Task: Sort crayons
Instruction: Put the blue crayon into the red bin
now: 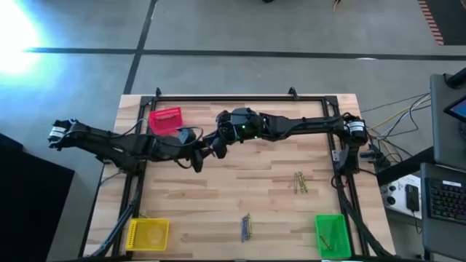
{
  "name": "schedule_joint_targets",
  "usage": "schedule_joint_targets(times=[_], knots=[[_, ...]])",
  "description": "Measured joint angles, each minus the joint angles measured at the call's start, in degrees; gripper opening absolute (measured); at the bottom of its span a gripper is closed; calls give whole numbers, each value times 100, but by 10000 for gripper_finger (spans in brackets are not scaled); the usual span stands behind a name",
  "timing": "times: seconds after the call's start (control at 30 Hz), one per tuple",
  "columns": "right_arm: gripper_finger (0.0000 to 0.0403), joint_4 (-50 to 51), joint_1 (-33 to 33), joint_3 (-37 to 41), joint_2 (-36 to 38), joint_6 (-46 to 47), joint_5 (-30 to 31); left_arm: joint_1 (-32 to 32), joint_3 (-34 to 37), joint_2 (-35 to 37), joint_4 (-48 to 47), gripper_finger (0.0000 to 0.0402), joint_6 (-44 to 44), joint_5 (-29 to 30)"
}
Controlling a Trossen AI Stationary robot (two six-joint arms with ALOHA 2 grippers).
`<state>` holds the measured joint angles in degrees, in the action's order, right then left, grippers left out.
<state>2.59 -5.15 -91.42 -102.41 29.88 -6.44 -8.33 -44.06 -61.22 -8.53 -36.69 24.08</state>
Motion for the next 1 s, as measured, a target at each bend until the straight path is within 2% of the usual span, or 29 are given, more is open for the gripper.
schedule_joint_targets(times=[0.23,0.37,0.47,0.67,0.77,0.87,1.0], knots=[[13,16,1,-1,25,-13,-117,106,-137,11,-278,15,151,13],[16,227,-65,-11,29,250,-367,167,-268,79,-850,19,198,12],[38,564,-108,-7,31,311,-399,237,-491,114,-1553,20,172,327],[105,1360,-132,-2,231,381,250,562,-932,162,-3114,6,66,802],[130,1699,-157,-2,298,517,362,1009,-991,210,-3597,6,172,772],[143,1857,-153,-2,301,614,346,1779,-923,232,-3729,6,589,277],[148,1852,-144,-2,317,619,345,3151,-848,75,-3980,6,852,-469]])
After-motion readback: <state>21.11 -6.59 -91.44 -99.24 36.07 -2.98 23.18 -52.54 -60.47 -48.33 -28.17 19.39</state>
